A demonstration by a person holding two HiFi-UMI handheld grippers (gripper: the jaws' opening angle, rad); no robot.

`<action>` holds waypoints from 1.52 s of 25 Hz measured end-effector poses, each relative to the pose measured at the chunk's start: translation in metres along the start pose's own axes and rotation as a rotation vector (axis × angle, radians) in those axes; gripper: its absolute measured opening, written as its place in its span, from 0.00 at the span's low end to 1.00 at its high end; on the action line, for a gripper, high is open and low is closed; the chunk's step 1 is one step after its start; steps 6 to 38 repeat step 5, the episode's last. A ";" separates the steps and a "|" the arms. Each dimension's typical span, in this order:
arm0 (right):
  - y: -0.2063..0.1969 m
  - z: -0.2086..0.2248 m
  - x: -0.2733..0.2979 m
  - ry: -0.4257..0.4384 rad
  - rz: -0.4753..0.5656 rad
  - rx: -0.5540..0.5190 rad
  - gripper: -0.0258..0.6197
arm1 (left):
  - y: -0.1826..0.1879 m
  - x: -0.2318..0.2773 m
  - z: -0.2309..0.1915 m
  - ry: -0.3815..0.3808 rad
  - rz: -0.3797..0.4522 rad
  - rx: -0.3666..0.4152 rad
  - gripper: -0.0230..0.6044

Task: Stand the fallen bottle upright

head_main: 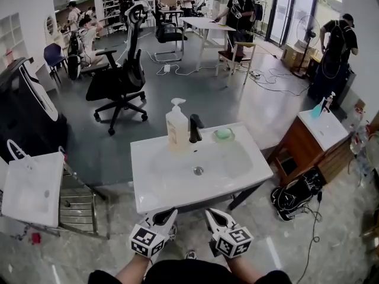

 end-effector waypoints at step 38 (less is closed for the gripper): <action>0.000 0.003 -0.002 -0.008 -0.002 0.000 0.04 | 0.000 0.003 0.003 -0.010 0.000 0.002 0.07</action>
Point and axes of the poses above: the fingertips, and each gripper's own axes: x forward along the fingers, z to its right, y out of its top, the point moved 5 cm from there along -x, backward along the fingers, and after that the axes turned 12 degrees about -x, right-handed, at the moved point
